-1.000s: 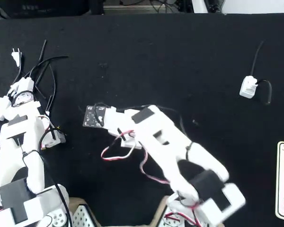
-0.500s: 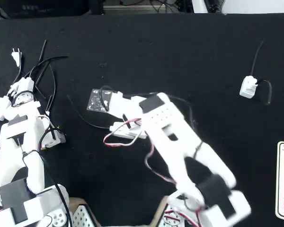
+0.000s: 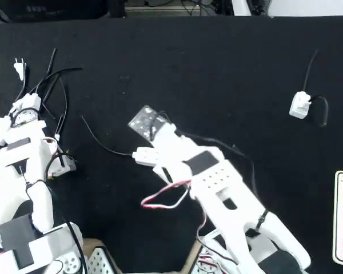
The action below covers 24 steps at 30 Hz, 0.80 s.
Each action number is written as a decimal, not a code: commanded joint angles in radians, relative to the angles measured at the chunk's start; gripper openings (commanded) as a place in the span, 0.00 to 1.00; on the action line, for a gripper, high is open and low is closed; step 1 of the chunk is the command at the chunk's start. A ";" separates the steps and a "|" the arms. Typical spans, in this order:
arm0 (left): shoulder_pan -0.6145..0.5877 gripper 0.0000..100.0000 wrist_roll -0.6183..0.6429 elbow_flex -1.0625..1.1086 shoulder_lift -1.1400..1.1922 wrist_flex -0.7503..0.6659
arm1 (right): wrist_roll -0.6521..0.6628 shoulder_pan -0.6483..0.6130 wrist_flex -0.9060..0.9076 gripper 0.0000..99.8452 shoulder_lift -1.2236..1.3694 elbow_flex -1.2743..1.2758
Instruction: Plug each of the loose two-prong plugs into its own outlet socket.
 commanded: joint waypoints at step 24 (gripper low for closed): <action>-0.348 0.23 -1.089 -0.464 0.123 0.227 | -0.071 0.025 -0.178 0.22 -0.035 0.107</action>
